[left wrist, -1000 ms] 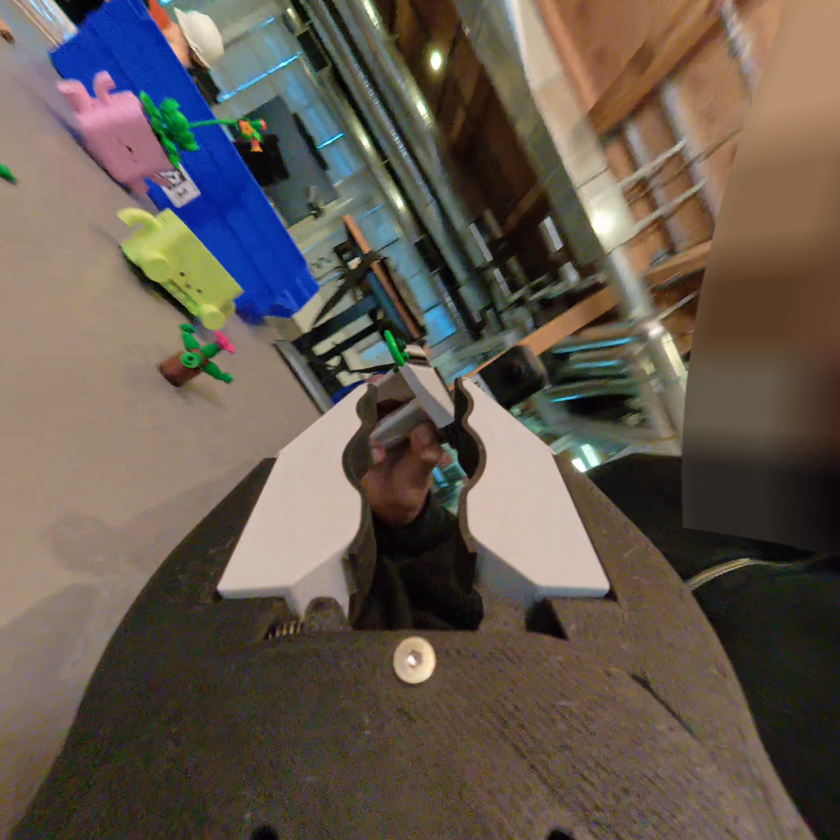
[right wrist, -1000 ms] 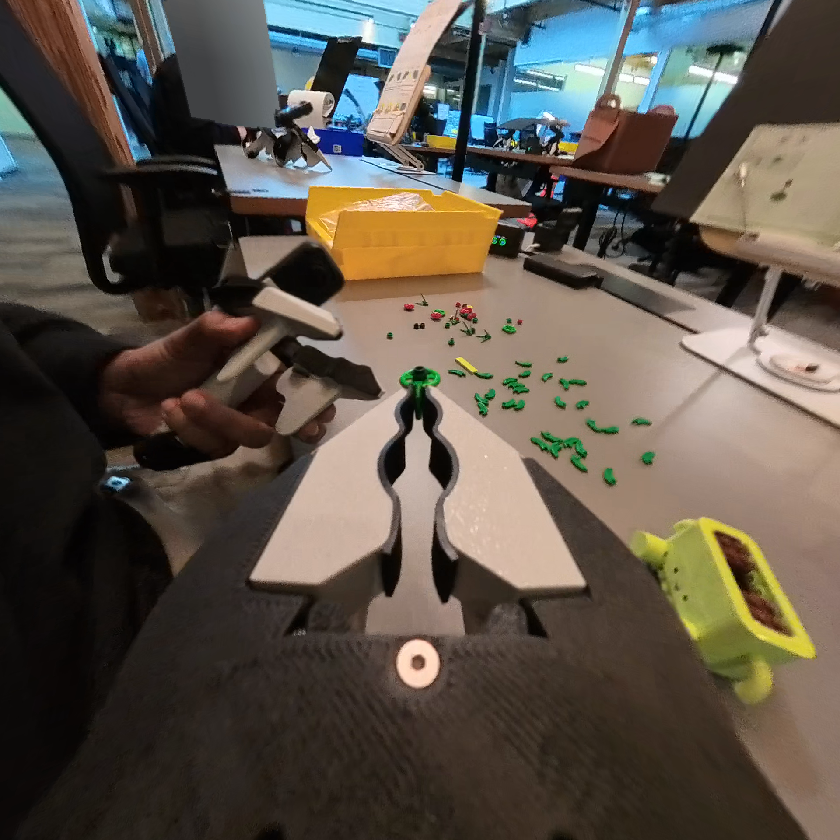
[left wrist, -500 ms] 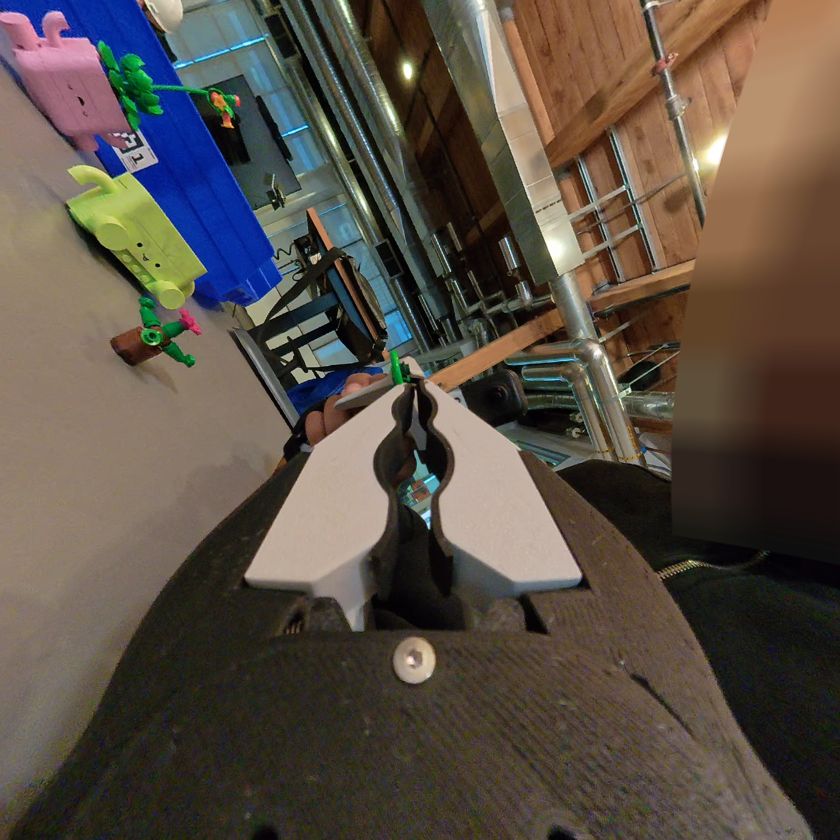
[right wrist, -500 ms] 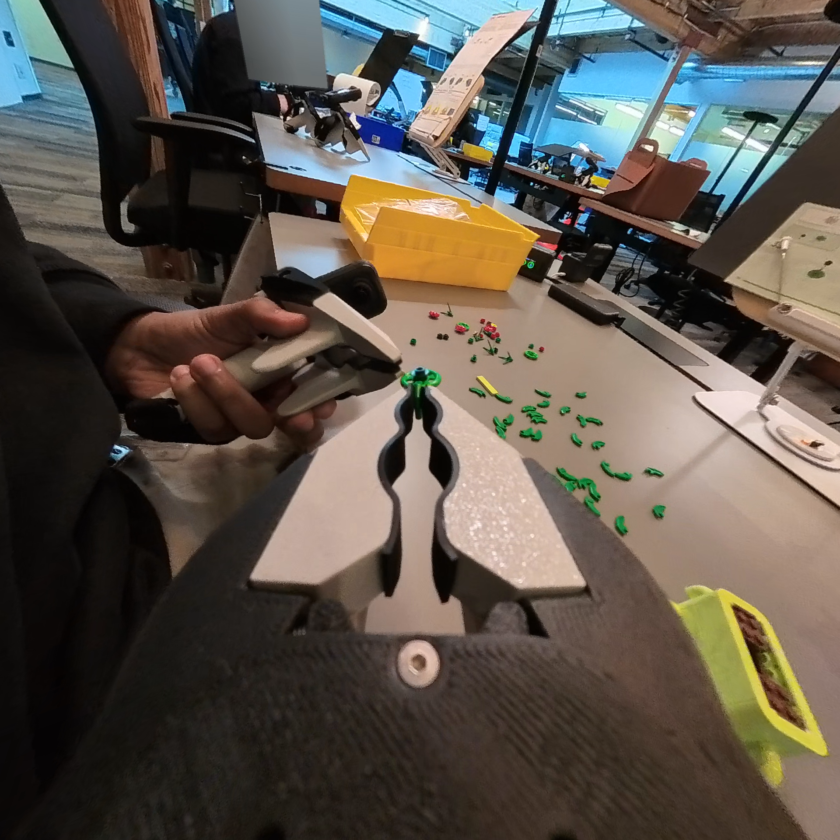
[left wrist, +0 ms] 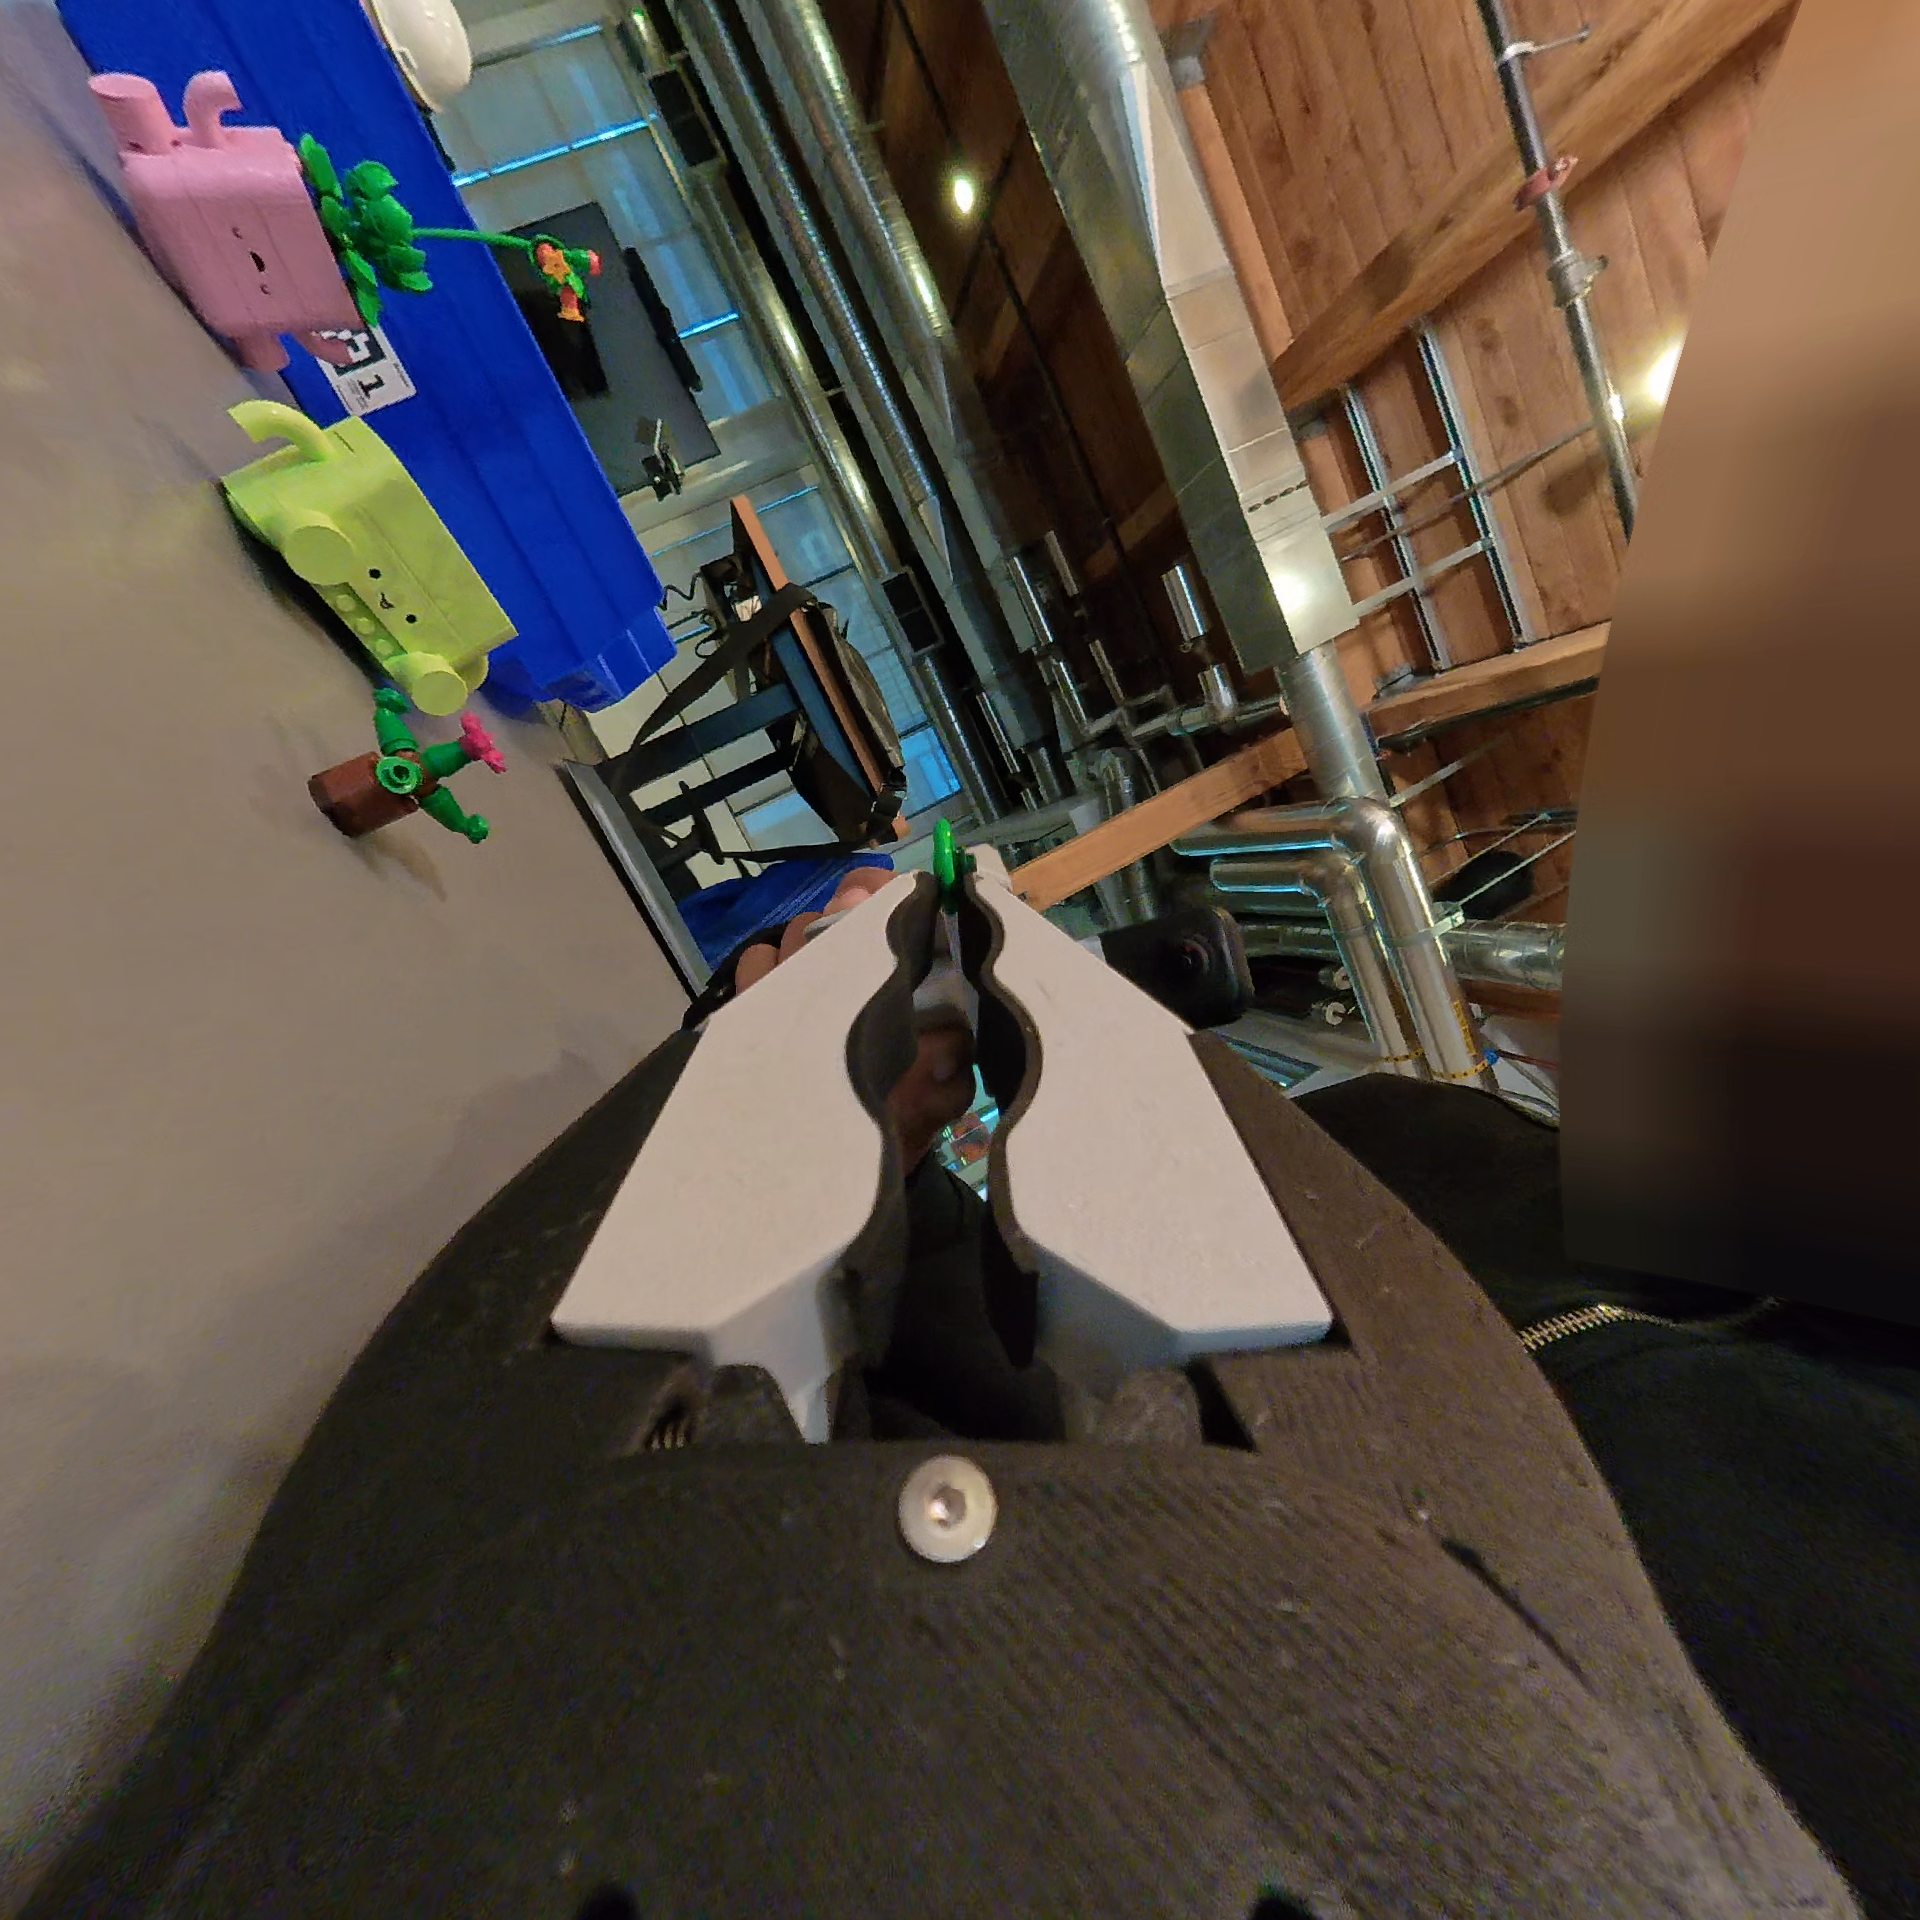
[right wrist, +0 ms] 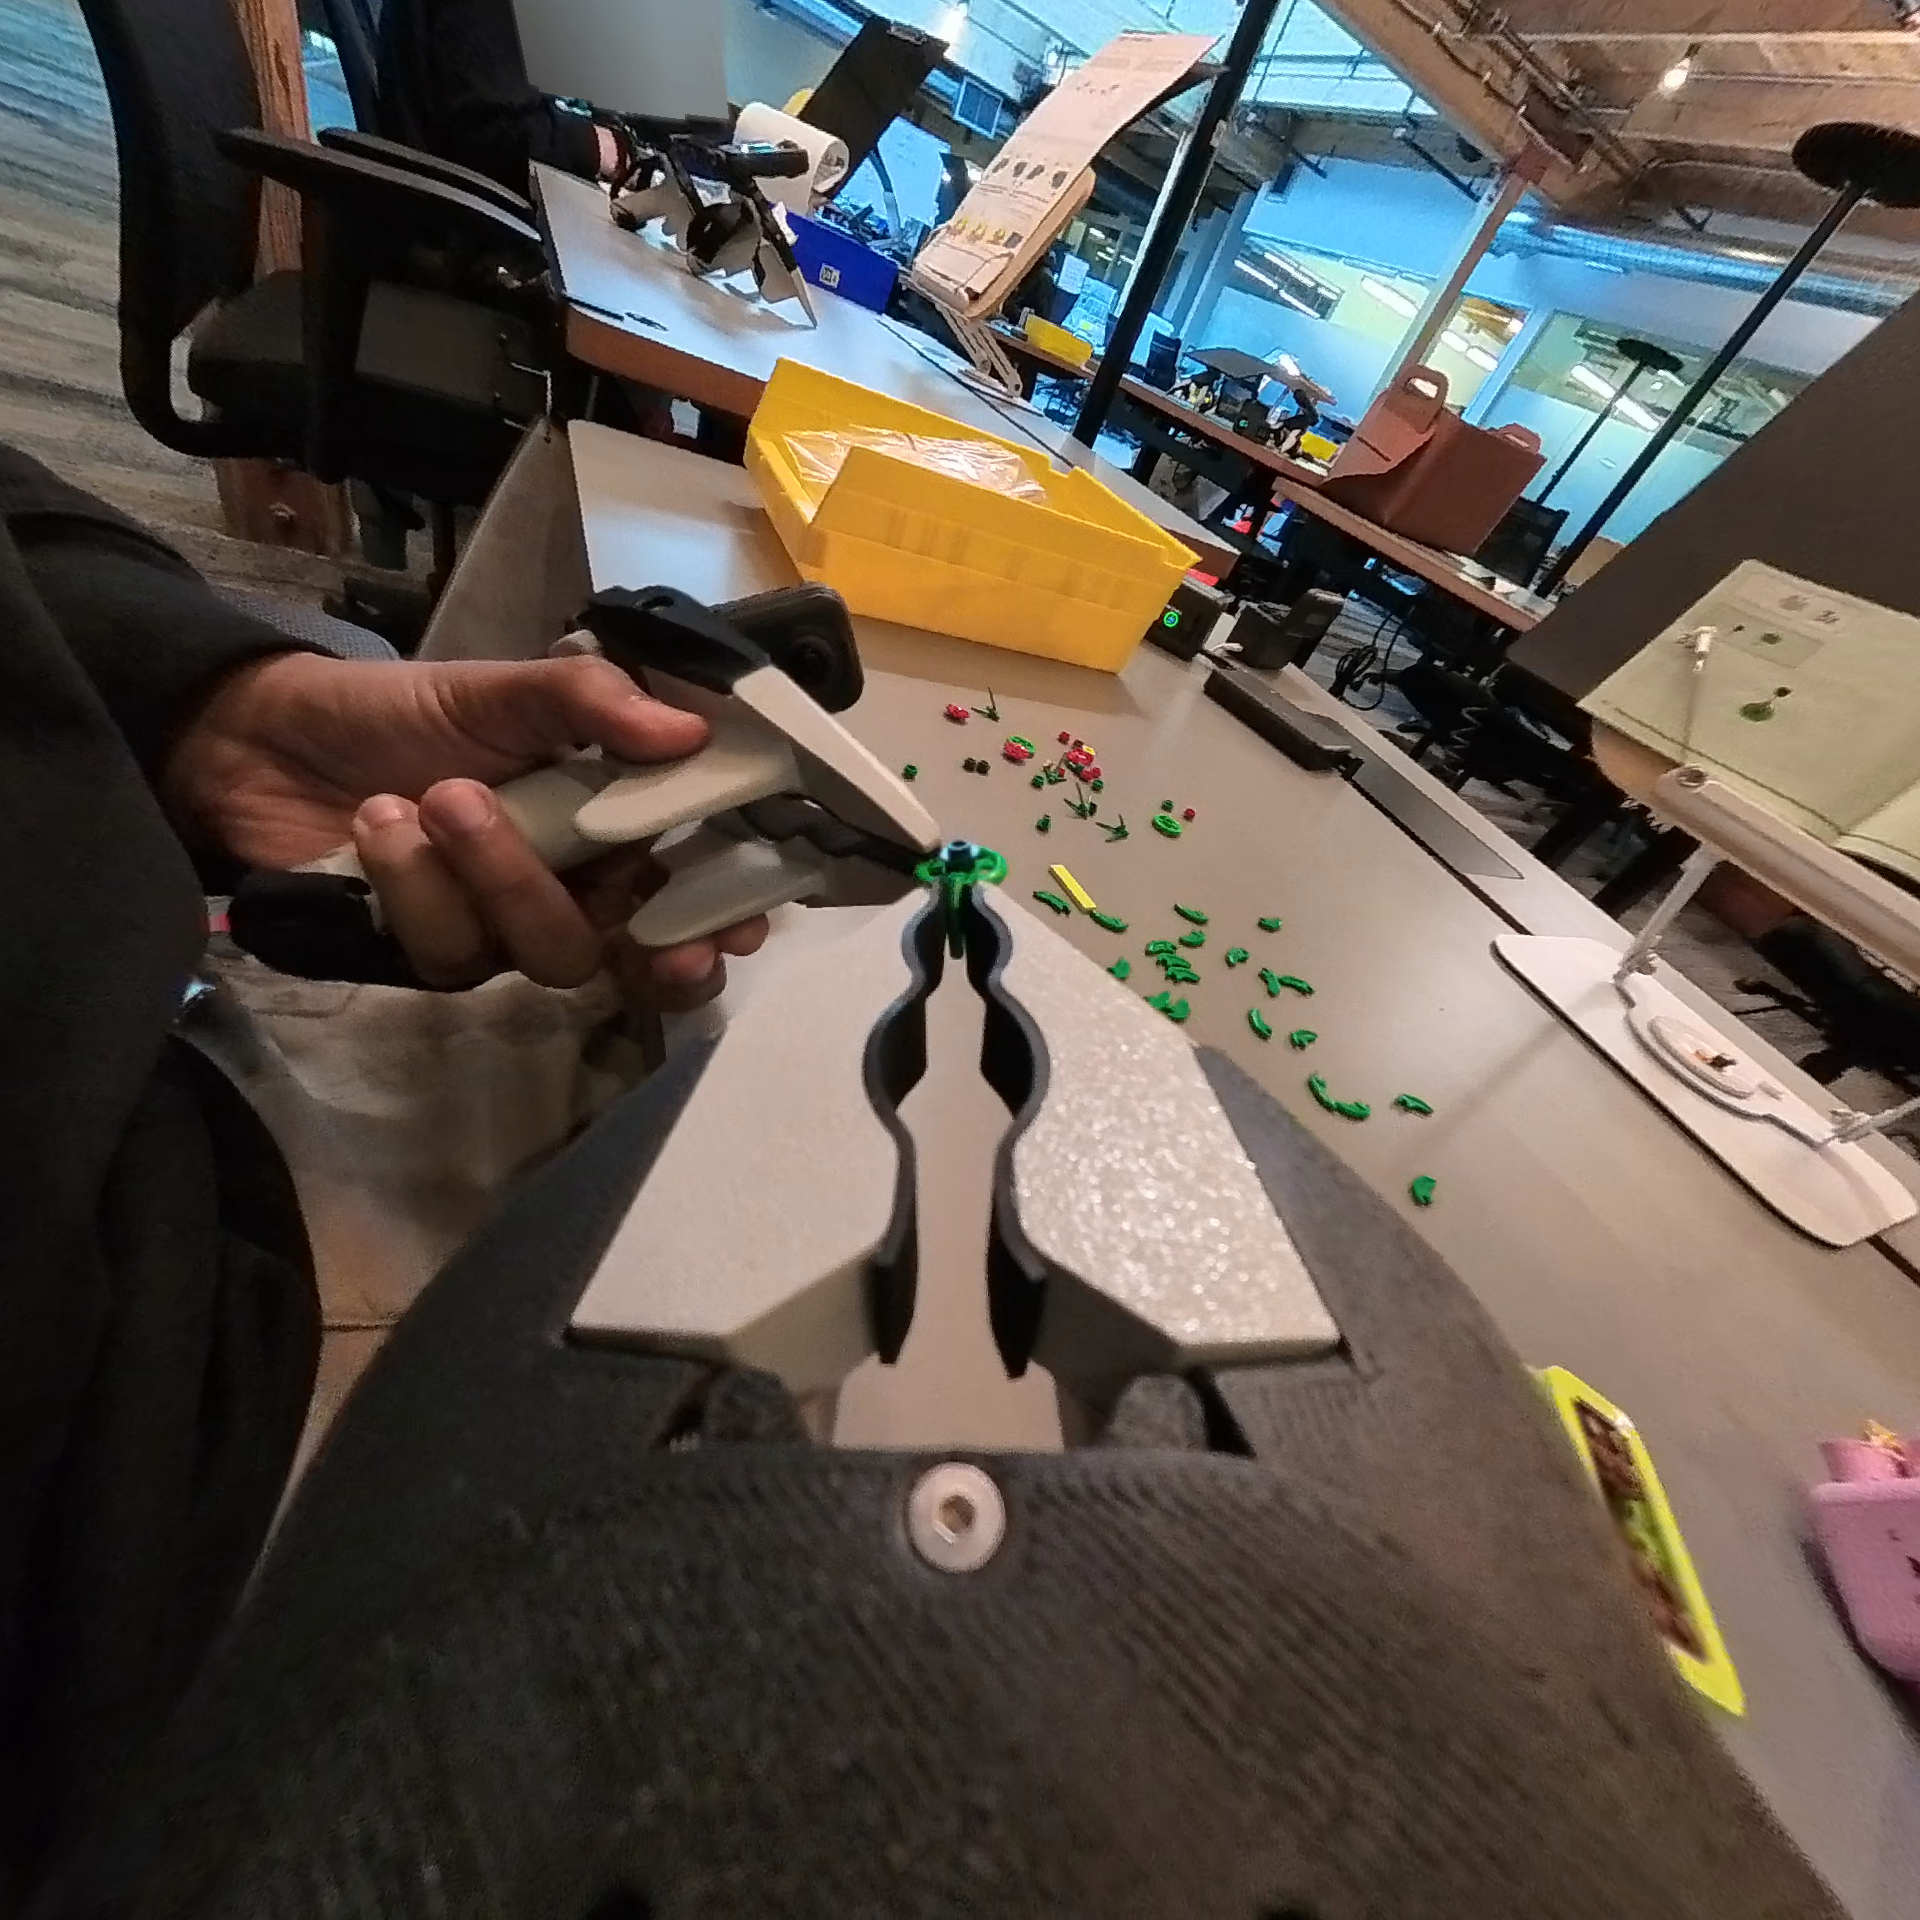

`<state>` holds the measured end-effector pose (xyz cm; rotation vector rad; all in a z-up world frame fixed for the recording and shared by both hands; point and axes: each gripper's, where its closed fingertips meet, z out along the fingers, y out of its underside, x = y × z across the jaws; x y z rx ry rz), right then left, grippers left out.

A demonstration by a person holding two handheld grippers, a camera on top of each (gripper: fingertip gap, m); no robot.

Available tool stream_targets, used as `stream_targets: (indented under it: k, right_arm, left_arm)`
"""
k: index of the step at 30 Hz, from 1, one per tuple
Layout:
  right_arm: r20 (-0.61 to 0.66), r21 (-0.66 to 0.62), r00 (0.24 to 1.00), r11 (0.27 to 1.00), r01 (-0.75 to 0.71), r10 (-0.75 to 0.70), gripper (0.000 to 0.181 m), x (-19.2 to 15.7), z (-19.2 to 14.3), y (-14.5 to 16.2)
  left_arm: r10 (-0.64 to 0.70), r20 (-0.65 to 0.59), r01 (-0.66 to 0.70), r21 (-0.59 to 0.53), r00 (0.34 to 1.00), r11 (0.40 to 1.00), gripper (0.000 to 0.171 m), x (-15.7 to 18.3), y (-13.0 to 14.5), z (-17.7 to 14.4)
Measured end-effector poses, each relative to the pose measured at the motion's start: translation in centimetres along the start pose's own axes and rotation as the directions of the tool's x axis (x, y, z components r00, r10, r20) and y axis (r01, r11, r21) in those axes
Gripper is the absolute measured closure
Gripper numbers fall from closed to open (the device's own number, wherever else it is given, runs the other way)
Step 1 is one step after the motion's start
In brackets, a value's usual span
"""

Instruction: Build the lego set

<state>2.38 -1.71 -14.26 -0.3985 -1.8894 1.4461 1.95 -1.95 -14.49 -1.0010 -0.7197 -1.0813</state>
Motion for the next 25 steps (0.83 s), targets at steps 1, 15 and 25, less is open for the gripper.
stream_targets:
  k: [1, 15, 25]
  right_arm:
    - [-0.004, 0.0, 1.0, 1.0, 0.005, -0.005, 0.181, 0.0, 0.0, 0.0]
    - [0.03, -0.033, 0.996, 0.996, -0.081, 0.082, 0.172, -0.4, 0.4, 0.8]
    - [0.167, 0.035, 0.842, 0.85, -0.525, 0.513, 0.162, 1.4, -0.4, -0.5]
  left_arm:
    - [0.004, 0.002, -0.004, 0.002, 1.0, 1.0, 0.171, 0.0, 0.0, 0.0]
    - [0.144, 0.082, -0.144, -0.005, 0.986, 0.99, 0.171, -0.2, -0.9, -0.8]
    - [0.321, 0.144, -0.311, -0.089, 0.936, 0.946, 0.171, -0.6, -0.7, -0.9]
